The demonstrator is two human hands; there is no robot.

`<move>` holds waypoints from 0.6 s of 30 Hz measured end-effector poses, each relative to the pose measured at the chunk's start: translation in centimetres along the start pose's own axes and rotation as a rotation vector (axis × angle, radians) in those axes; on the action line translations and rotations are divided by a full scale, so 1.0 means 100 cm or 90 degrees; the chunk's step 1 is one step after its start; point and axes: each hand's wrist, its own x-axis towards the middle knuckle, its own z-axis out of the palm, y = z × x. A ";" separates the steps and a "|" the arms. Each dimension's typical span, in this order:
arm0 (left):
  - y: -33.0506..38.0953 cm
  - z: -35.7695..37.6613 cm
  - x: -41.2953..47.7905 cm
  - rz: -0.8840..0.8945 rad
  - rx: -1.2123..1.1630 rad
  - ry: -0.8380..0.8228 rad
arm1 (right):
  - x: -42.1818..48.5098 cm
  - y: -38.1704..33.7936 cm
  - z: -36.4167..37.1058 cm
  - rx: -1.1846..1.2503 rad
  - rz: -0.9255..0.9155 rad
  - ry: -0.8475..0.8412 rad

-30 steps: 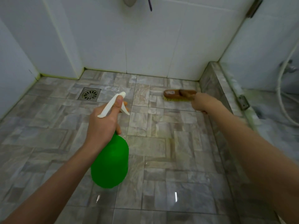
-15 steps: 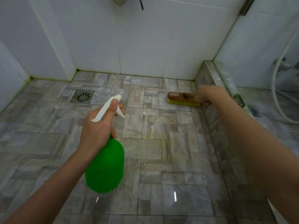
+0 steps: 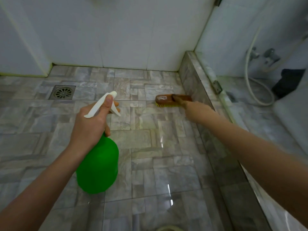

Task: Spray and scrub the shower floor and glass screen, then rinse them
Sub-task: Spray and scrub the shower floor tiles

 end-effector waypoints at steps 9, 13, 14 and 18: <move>-0.003 0.003 -0.028 -0.016 0.019 -0.039 | -0.106 0.015 0.013 -0.019 -0.025 -0.153; 0.001 0.001 -0.043 -0.016 0.020 -0.056 | -0.087 0.022 0.034 0.084 -0.056 -0.043; 0.001 0.001 -0.047 -0.023 0.016 -0.040 | -0.085 0.024 0.037 0.087 -0.051 -0.039; 0.002 -0.001 -0.059 -0.026 0.013 -0.015 | -0.120 0.034 0.039 0.007 -0.060 -0.119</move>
